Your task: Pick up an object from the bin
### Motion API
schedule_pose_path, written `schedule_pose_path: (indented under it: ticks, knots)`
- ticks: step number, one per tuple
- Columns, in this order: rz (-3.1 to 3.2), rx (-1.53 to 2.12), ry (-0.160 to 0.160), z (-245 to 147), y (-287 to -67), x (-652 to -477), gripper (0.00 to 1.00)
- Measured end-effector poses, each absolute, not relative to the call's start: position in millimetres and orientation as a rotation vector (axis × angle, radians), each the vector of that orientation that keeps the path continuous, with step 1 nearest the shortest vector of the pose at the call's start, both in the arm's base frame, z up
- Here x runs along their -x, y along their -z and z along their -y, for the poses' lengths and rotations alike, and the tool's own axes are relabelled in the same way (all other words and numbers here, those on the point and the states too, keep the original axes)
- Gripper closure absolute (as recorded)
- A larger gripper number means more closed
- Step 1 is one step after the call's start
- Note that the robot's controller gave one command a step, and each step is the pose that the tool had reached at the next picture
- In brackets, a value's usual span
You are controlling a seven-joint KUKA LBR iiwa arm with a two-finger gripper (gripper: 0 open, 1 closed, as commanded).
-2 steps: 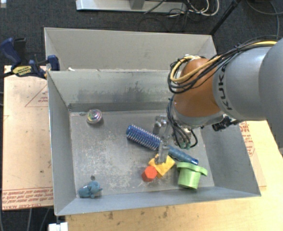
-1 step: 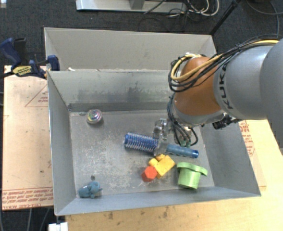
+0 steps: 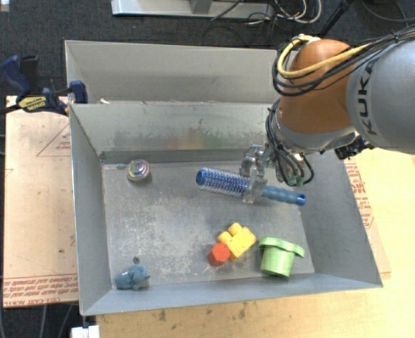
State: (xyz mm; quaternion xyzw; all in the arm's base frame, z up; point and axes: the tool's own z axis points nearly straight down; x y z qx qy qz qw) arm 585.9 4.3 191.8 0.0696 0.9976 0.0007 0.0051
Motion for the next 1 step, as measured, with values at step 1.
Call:
schedule_pose_path:
  ticks: [1]
  knots:
    - [-3.128, -0.145, -0.001, -9.7, -299.8, -581.1, 1.00]
